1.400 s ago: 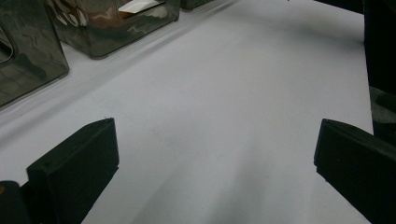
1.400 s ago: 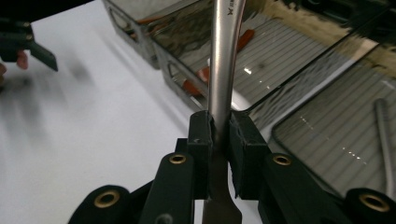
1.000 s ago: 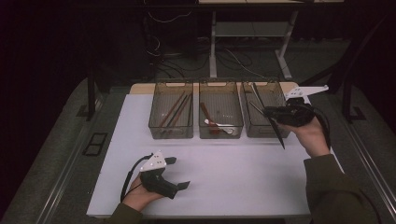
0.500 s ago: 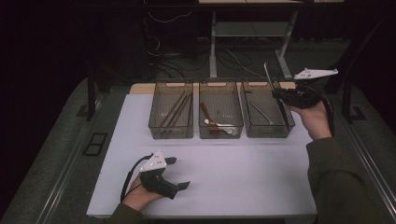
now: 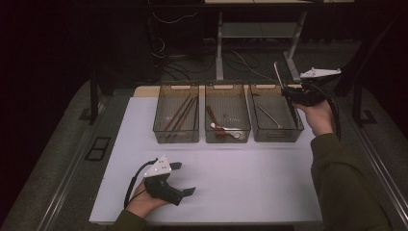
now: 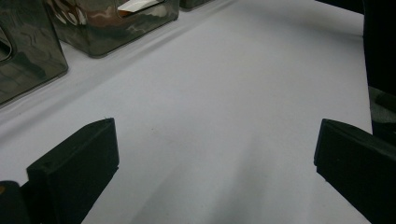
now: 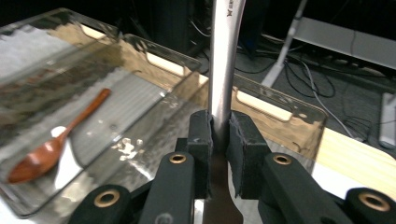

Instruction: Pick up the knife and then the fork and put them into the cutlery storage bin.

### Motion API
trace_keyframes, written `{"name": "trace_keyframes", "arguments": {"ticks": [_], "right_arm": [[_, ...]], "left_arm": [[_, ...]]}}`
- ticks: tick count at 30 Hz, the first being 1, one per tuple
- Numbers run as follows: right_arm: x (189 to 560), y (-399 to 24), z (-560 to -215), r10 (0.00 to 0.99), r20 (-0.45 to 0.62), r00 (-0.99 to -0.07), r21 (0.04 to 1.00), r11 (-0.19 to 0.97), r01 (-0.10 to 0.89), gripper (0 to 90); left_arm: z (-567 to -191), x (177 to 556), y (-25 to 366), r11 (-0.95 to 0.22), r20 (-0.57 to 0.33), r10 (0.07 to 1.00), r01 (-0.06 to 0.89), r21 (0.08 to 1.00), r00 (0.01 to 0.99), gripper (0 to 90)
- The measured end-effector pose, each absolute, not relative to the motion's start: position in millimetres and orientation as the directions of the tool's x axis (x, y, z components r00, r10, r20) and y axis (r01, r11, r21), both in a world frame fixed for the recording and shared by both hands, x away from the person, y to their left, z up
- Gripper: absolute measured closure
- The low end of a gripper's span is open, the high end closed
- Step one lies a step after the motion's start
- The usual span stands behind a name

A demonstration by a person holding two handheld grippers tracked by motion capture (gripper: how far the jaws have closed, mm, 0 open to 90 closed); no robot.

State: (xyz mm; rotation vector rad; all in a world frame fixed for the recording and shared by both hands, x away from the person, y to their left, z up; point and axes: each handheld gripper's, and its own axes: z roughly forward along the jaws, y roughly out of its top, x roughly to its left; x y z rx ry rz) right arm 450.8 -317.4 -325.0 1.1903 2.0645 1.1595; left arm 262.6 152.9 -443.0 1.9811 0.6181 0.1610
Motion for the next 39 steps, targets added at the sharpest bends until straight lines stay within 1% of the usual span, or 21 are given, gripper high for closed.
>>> {"name": "trace_keyframes", "arguments": {"ticks": [4,11,14,21,29,33,35,37,39], "right_arm": [[456,-319,-330,0.872,-0.012,-0.489,0.846,0.27,0.459,79.0],[465,-319,-337,0.871,0.0,-0.492,0.844,0.264,0.467,79.0],[467,-318,-344,0.871,-0.009,-0.491,0.829,0.281,0.483,79.0],[468,-320,-364,0.87,0.011,-0.494,0.801,0.288,0.524,79.0],[473,-313,-376,0.853,0.014,-0.521,0.761,0.329,0.559,78.8],[475,-307,-380,0.837,-0.009,-0.547,0.735,0.377,0.564,78.5],[476,-303,-383,0.833,-0.004,-0.554,0.724,0.384,0.573,77.6],[477,-300,-385,0.829,-0.003,-0.56,0.717,0.392,0.577,80.3],[478,-298,-385,0.829,-0.002,-0.559,0.718,0.39,0.576,77.6]], "left_arm": [[-443,263,154,-0.36,-0.148,0.487,0.352,0.864,0.861,0.0],[-443,263,155,-0.355,-0.152,0.491,0.356,0.865,0.858,0.0],[-443,262,156,-0.352,-0.154,0.493,0.358,0.865,0.856,0.0],[-443,262,157,-0.356,-0.153,0.492,0.358,0.863,0.857,0.0],[-444,262,156,-0.359,-0.155,0.49,0.361,0.861,0.858,0.0],[-444,262,157,-0.359,-0.155,0.489,0.36,0.861,0.858,0.0],[-444,262,157,-0.358,-0.156,0.491,0.361,0.861,0.857,0.0],[-444,261,157,-0.357,-0.156,0.49,0.361,0.862,0.858,0.0],[-443,261,157,-0.357,-0.155,0.489,0.358,0.863,0.859,0.0]]}}
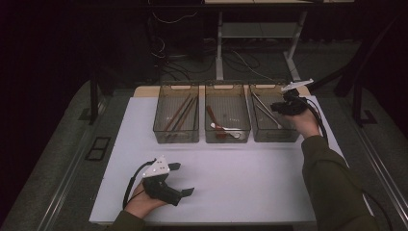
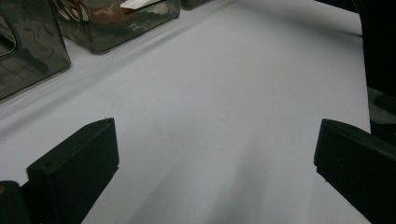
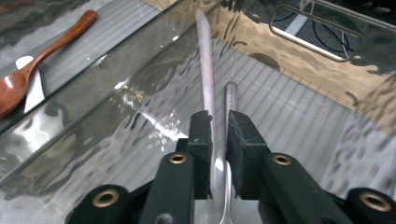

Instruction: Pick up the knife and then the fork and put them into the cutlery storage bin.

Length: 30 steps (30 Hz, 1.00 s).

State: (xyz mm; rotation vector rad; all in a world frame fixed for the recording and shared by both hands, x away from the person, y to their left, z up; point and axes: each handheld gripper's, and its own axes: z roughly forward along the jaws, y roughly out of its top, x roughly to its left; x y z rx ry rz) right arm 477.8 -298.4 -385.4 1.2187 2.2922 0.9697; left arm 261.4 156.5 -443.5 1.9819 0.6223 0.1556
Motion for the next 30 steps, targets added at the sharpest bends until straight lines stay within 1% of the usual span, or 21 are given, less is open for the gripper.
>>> {"name": "trace_keyframes", "arguments": {"ticks": [3,7,13,17,19,21,27,30], "right_arm": [[477,-297,-385,0.83,-0.005,-0.558,0.72,0.39,0.574,74.3],[476,-300,-383,0.834,0.013,-0.552,0.723,0.373,0.581,67.3],[472,-305,-378,0.832,0.061,-0.552,0.736,0.336,0.588,54.7],[467,-307,-373,0.842,0.089,-0.532,0.744,0.3,0.597,44.8],[464,-308,-370,0.842,0.103,-0.529,0.749,0.285,0.598,42.3],[460,-308,-369,0.837,0.108,-0.536,0.755,0.281,0.592,37.8],[451,-304,-366,0.849,0.078,-0.523,0.766,0.285,0.576,31.8],[446,-301,-365,0.855,0.081,-0.512,0.771,0.271,0.576,27.8]], "left_arm": [[-444,261,156,-0.359,-0.153,0.487,0.357,0.862,0.86,0.0],[-444,261,156,-0.36,-0.153,0.487,0.357,0.862,0.86,0.0],[-444,261,155,-0.36,-0.154,0.488,0.359,0.861,0.859,0.0],[-444,261,155,-0.362,-0.153,0.488,0.358,0.861,0.859,0.0],[-444,261,155,-0.363,-0.153,0.488,0.359,0.86,0.859,0.0],[-444,261,155,-0.363,-0.153,0.487,0.359,0.86,0.86,0.0],[-444,262,155,-0.363,-0.154,0.491,0.362,0.859,0.858,0.0],[-444,262,156,-0.361,-0.155,0.494,0.364,0.859,0.856,0.0]]}}
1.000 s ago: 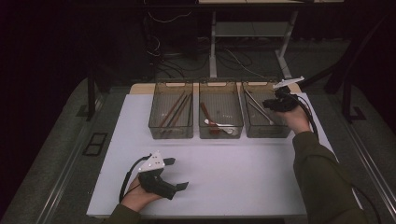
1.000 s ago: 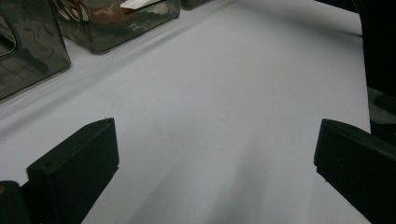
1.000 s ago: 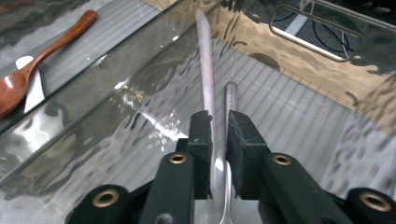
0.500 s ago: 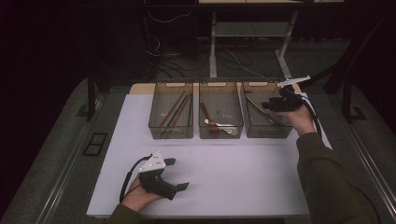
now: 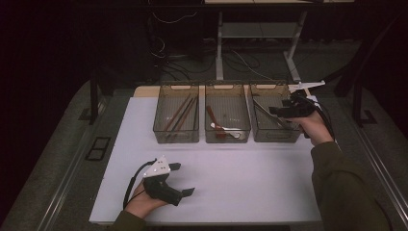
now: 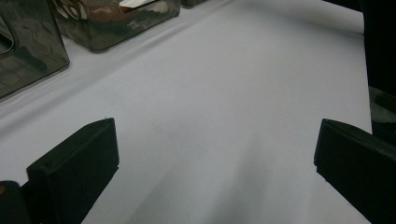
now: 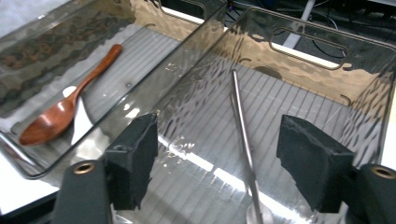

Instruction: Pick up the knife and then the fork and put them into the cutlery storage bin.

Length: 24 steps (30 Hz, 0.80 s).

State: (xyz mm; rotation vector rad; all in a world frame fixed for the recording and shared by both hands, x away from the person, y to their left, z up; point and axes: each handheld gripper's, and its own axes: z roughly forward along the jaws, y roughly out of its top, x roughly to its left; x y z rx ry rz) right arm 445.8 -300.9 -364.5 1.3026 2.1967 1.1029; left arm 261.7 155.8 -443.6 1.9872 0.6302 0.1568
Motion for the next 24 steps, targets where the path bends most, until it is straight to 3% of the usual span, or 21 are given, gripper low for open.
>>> {"name": "trace_keyframes", "arguments": {"ticks": [9,14,24], "right_arm": [[421,-297,-362,0.835,0.1,-0.542,0.811,0.247,0.53,20.0],[406,-295,-366,0.816,0.134,-0.563,0.823,0.225,0.522,19.1],[370,-283,-372,0.766,0.102,-0.634,0.841,0.274,0.467,18.7]], "left_arm": [[-442,263,158,-0.349,-0.158,0.505,0.369,0.861,0.848,0.0],[-442,263,158,-0.347,-0.16,0.508,0.371,0.861,0.846,0.0],[-443,262,160,-0.351,-0.164,0.504,0.375,0.858,0.848,0.0]]}}
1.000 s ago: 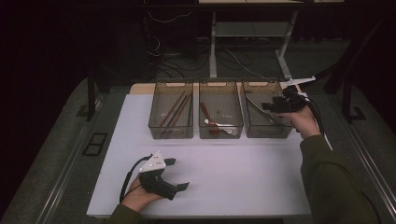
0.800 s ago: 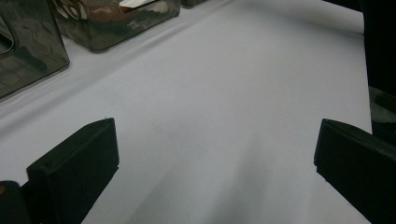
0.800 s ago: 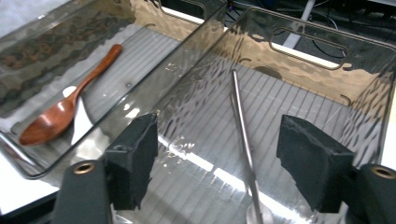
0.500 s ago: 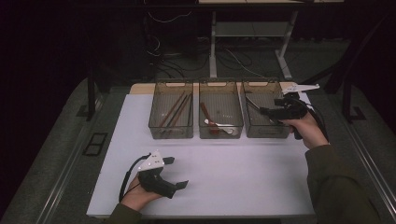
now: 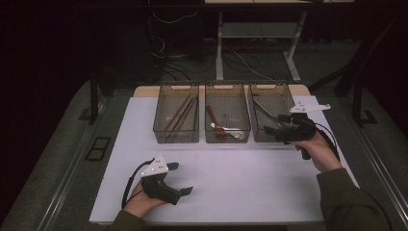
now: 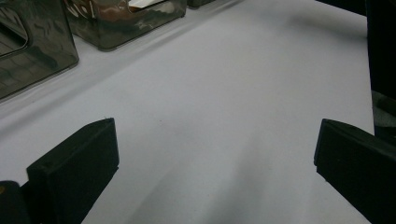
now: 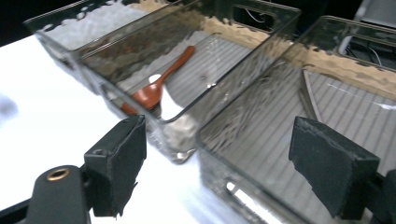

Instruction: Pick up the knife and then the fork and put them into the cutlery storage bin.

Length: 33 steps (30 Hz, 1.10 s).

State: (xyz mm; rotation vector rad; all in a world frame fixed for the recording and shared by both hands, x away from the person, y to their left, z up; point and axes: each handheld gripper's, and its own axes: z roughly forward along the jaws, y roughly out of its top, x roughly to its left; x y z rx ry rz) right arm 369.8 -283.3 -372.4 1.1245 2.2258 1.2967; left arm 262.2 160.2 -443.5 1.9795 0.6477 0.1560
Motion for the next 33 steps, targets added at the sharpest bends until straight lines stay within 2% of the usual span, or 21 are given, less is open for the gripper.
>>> {"name": "trace_keyframes", "arguments": {"ticks": [11,33], "right_arm": [[333,-275,-393,0.714,0.104,-0.692,0.844,0.305,0.441,18.7],[277,-283,-426,0.695,0.144,-0.704,0.859,0.265,0.437,16.8]], "left_arm": [[-443,262,161,-0.349,-0.162,0.506,0.373,0.86,0.847,0.0],[-441,261,162,-0.348,-0.154,0.509,0.366,0.863,0.847,0.0]]}}
